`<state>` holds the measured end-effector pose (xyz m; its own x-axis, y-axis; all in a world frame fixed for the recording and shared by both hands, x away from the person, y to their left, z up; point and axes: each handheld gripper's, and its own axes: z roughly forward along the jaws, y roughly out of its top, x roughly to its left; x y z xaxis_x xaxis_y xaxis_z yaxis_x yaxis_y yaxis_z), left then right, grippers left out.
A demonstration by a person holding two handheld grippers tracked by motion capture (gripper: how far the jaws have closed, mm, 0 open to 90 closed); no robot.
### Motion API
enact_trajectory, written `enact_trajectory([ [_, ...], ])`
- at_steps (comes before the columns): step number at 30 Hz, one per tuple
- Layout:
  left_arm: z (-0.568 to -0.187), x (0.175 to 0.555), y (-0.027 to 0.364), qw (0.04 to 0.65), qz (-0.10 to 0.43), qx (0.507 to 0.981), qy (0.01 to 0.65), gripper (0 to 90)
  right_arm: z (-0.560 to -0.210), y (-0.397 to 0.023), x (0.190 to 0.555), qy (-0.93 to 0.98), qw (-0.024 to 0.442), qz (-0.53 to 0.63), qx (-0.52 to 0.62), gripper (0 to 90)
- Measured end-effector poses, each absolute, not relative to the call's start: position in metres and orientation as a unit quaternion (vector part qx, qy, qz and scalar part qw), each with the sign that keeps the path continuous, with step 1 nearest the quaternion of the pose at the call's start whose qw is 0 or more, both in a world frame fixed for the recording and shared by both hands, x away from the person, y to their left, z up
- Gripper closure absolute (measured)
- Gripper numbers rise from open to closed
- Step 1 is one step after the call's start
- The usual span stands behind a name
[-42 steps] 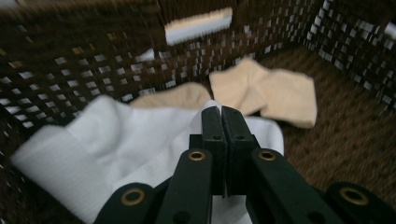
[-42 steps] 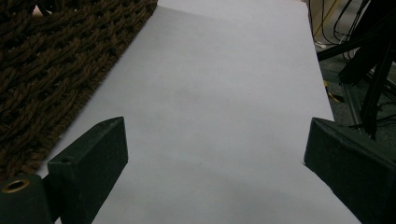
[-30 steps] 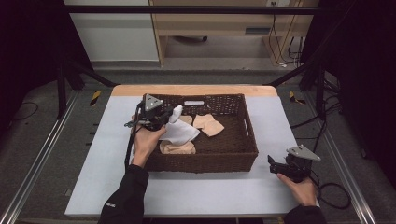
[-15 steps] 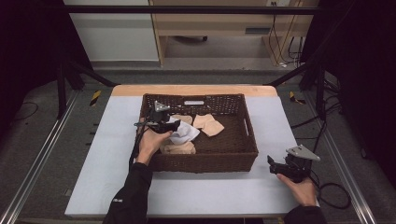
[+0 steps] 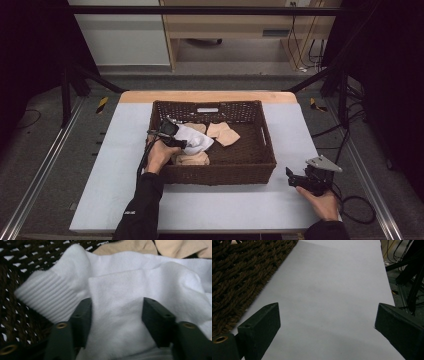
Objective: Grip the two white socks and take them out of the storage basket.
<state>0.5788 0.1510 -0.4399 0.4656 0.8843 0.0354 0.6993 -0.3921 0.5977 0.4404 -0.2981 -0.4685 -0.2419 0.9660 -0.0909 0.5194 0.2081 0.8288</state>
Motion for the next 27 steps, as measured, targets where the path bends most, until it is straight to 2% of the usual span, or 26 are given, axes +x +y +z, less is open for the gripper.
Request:
enact_trajectory([
  [4, -0.437, 0.577, 0.151, 0.238, 0.167, 0.813, 0.505, 73.9, -0.468, -0.298, 0.440, 0.706, 0.322, 0.348, 0.526, 6.5],
  [7, -0.433, 0.575, 0.151, 0.235, 0.168, 0.808, 0.514, 85.3, -0.468, -0.299, 0.440, 0.707, 0.322, 0.347, 0.525, 6.6],
  [10, -0.426, 0.570, 0.151, 0.259, 0.187, 0.804, 0.502, 86.5, -0.468, -0.299, 0.440, 0.707, 0.323, 0.348, 0.525, 6.5],
  [16, -0.410, 0.558, 0.154, 0.356, 0.218, 0.777, 0.472, 86.7, -0.468, -0.299, 0.440, 0.707, 0.323, 0.347, 0.526, 6.6],
  [27, -0.378, 0.540, 0.166, 0.455, 0.263, 0.726, 0.443, 86.7, -0.468, -0.300, 0.440, 0.703, 0.323, 0.350, 0.528, 6.5],
])
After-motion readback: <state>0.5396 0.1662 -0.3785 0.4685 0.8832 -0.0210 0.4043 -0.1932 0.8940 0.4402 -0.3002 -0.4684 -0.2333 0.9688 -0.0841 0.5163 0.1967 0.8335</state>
